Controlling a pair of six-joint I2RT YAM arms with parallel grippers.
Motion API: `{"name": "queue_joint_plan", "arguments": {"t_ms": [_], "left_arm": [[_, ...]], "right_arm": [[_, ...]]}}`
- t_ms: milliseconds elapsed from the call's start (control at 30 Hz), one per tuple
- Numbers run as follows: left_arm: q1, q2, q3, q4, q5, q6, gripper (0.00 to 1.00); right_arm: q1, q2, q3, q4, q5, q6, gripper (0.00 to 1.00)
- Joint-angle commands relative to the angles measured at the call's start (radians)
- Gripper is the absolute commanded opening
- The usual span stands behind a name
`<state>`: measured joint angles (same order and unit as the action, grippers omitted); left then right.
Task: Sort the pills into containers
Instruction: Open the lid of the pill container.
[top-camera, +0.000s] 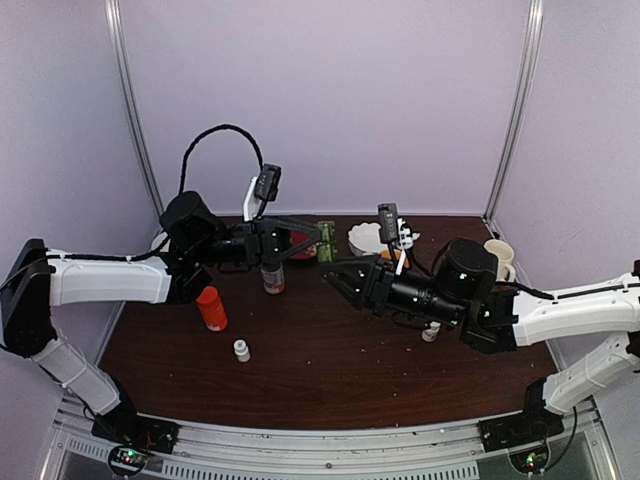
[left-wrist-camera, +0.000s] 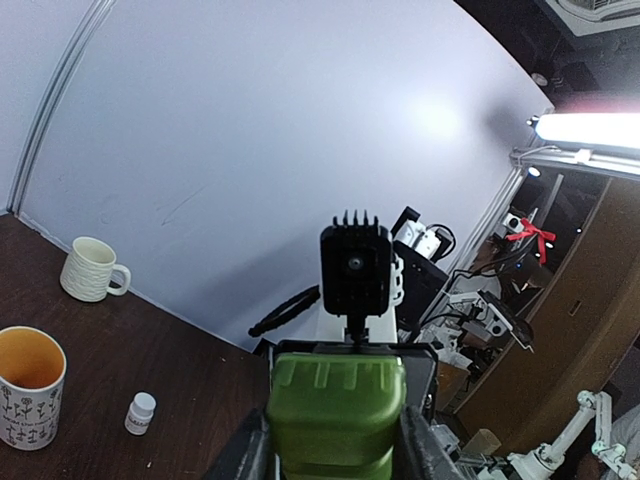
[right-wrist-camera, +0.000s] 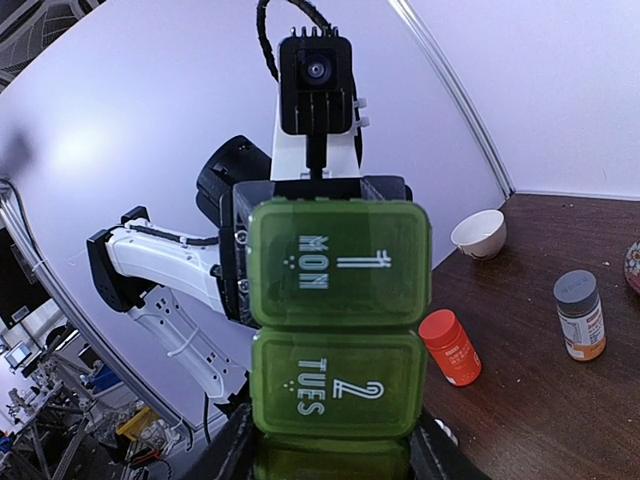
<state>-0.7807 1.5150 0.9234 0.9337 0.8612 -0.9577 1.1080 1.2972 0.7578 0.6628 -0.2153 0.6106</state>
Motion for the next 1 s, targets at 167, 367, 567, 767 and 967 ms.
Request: {"name": "queue_joint_plan", "arguments": {"t_ms": [167,367,567,767,967], "left_arm": [[-0.003,0.016,0.018,-0.019,0.0,0.025,0.63],[-0.003,0.02,0.015,-0.026,-0.001,0.034,0.64],[-0.003,0.019,0.009,0.017,0.002,0.012,0.72],[-0.003,0.009,0.001,0.059,0.006,-0.001,0.8],[-0.003,0.005,-0.007,0.093,0.006,-0.013,0.8]], "right_arm": [[-0.005,0.009,-0.005,0.04,-0.018,0.013,0.43],[-0.007,0.011,-0.006,0.043,-0.022,0.015,0.43],[-0.009,0.018,-0.003,0.044,-0.03,0.017,0.43],[-0.009,0.024,-0.005,0.051,-0.036,0.023,0.43],[-0.011,0.023,-0.008,0.055,-0.037,0.024,0.43]]}}
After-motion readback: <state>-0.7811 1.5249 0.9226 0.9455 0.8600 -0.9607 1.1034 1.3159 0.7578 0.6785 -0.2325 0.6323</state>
